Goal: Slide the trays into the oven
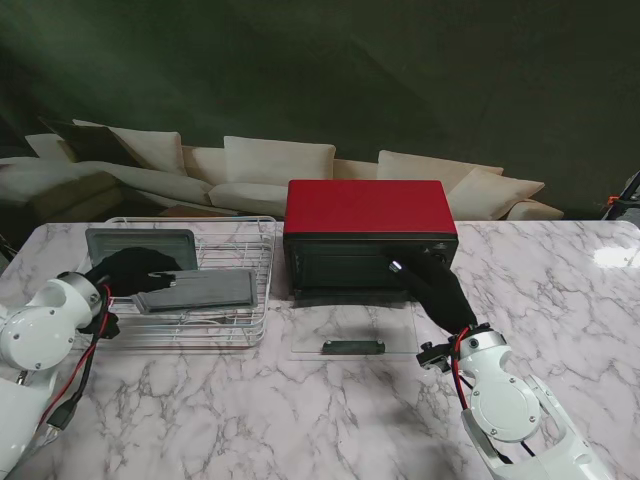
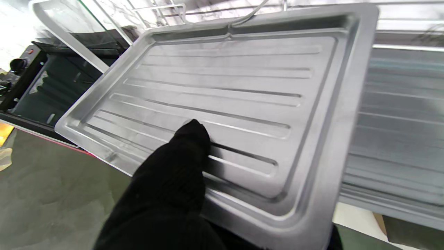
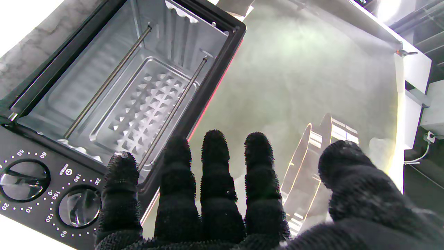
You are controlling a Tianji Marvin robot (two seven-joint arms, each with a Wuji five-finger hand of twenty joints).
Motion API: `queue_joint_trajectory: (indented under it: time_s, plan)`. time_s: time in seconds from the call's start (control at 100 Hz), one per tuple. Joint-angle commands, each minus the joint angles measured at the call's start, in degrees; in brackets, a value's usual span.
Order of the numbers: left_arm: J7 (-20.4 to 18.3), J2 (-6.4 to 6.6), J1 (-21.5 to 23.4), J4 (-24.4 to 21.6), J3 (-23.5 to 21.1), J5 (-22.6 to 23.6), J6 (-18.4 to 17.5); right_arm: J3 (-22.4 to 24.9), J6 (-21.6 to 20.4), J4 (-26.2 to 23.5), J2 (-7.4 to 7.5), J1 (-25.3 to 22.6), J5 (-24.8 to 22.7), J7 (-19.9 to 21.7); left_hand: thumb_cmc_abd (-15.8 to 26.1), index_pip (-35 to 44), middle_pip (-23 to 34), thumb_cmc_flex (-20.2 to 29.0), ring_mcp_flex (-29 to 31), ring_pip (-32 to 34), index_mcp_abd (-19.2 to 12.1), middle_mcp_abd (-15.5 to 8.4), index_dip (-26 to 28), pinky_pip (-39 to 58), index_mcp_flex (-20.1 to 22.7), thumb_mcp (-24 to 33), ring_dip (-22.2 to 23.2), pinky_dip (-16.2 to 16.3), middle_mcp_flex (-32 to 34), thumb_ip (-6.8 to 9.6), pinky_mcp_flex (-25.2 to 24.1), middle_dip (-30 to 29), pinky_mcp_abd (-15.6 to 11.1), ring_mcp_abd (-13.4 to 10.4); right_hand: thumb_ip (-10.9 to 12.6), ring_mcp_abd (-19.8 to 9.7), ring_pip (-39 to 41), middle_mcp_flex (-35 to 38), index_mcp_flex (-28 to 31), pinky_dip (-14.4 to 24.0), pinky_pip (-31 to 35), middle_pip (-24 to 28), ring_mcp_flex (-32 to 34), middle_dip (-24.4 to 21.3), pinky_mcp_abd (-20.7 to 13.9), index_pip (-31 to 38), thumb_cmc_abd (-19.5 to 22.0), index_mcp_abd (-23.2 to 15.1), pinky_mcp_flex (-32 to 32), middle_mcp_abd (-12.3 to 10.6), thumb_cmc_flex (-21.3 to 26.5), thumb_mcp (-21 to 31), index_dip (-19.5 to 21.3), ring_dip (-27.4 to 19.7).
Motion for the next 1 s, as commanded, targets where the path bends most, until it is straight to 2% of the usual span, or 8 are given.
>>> queue_joint_trajectory:
  time_s: [0.0, 0.19, 0.42, 0.64, 0.69, 0.75, 0.84, 0.99]
  plan:
    - [-0.64, 0.45, 0.59, -1.52, -0.57, -0.66, -0.82, -0.08, 0.41, 0.15, -0.12, -0.11, 0.08, 0.04, 2.29, 9.45, 0.6, 2.73, 2.34, 3.31, -3.8, -0.5, 3.62, 3.87, 6.39, 7.38, 0.44, -0.36, 2.75, 0.08, 2.17, 1.4, -1.37, 2.64, -0.66, -0.38, 1.07, 1.13, -0.99, 0.61, 0.87, 0.93, 0.99, 0.42, -0.65, 0.37, -0.22, -0.89, -0.28, 0.09, -2.1, -0.35, -0.64, 0.51]
    - [-2.33, 0.68, 3.33, -5.9, -4.37, -3.36, -2.67, 0.05, 0.39, 0.04, -0.14, -0.26, 0.11, -0.06, 2.12, 10.19, 0.3, 2.56, 2.74, 3.71, -3.85, -0.27, 4.8, 4.33, 6.23, 7.61, 0.19, -0.28, 3.05, -0.07, 2.69, 1.34, -1.5, 2.74, -0.67, -0.34, 1.1, 1.19, -0.99, 0.61, 0.84, 0.98, 1.07, 0.52, -0.55, 0.37, -0.11, -0.9, -0.28, 0.06, -2.09, -0.51, -0.62, 0.54]
    - [-5.78, 1.38, 8.18, -12.54, -11.27, -7.24, -6.39, 0.27, 0.26, -0.15, -0.12, -0.48, 0.02, -0.07, 2.14, 9.59, 0.02, 2.39, 2.85, 3.52, -3.71, -0.13, 4.69, 4.25, 6.38, 7.76, -0.24, -0.43, 3.2, 0.02, 2.76, 0.99, -1.61, 2.63, -0.65, -0.29, 1.07, 1.19, -0.9, 0.62, 0.83, 0.91, 1.07, 0.56, -0.54, 0.35, -0.2, -0.85, -0.2, 0.09, -1.93, -0.57, -0.61, 0.55]
    - [-4.35, 1.12, 12.03, -16.85, -16.6, -12.38, -9.8, 0.68, -0.18, -0.77, -0.12, -1.15, -0.47, -0.45, 2.22, 9.08, 0.05, 2.43, 2.85, 3.52, -3.5, 0.02, 4.87, 3.9, 5.86, 7.72, -0.38, -0.64, 3.16, 0.14, 2.61, 0.89, -1.81, 2.36, -0.66, -0.38, 1.06, 0.02, -0.88, 0.69, 0.99, 0.38, 1.11, 0.39, -0.56, 0.27, -0.87, -0.62, 0.09, -0.04, -2.0, -0.61, -0.62, 0.55]
    - [-3.61, 0.91, 12.26, -17.35, -17.06, -13.84, -9.59, 0.79, -0.31, -1.04, -0.08, -1.47, -0.6, -0.42, 2.26, 8.97, 0.08, 2.48, 2.74, 3.52, -3.38, 0.18, 4.97, 3.77, 5.68, 7.71, -0.37, -0.69, 3.06, 0.19, 2.51, 0.89, -1.71, 2.34, -0.62, -0.53, 1.37, -0.7, -1.46, 1.03, 1.63, 0.5, 1.22, 0.34, -0.6, -0.21, -2.22, 0.86, 0.22, -0.25, -3.52, -0.22, -0.85, 0.76]
    - [-2.97, 0.69, 12.01, -17.5, -17.07, -15.46, -9.2, 0.94, -0.49, -1.47, 0.06, -1.96, -0.68, 0.01, 2.23, 8.83, 0.09, 2.56, 2.64, 3.49, -3.17, 0.33, 5.03, 3.55, 5.55, 7.68, -0.37, -0.77, 2.93, 0.22, 2.38, 0.85, -1.68, 2.4, -0.92, -1.2, 0.87, -3.08, -3.19, 1.1, 1.7, -0.01, 0.18, -0.2, -0.99, -2.01, -4.4, 3.53, 0.17, -0.55, -6.23, 0.77, -1.93, 0.54]
    - [-2.75, 0.5, 10.96, -17.3, -16.28, -18.08, -8.04, 1.01, -0.7, -2.11, 0.32, -2.75, -0.64, 1.03, 2.24, 8.66, 0.11, 2.64, 2.54, 3.41, -3.03, 0.48, 5.11, 3.39, 5.46, 7.64, -0.37, -0.81, 2.82, 0.24, 2.29, 0.78, -1.57, 2.52, -1.75, -2.23, 0.08, -8.19, -7.73, 1.09, 1.54, -1.01, -1.81, -1.0, -1.88, -4.64, -7.12, 4.92, -0.08, -1.08, -10.16, 1.89, -3.64, -0.03]
    - [-2.82, 0.25, 8.21, -16.46, -13.18, -21.73, -5.67, 0.84, -0.4, -3.59, 0.74, -4.36, 0.46, 3.06, 2.46, 8.48, 0.18, 2.7, 2.43, 3.32, -3.06, 0.4, 5.35, 3.18, 5.37, 7.46, -0.37, -0.85, 2.62, 0.24, 2.19, 0.72, -1.71, 2.4, -3.3, -3.64, -2.82, -19.8, -21.11, -0.33, -0.79, -5.4, -7.15, -3.32, -3.46, -8.8, -11.68, 6.41, -0.53, -1.57, -12.34, 3.77, -8.11, -2.51]
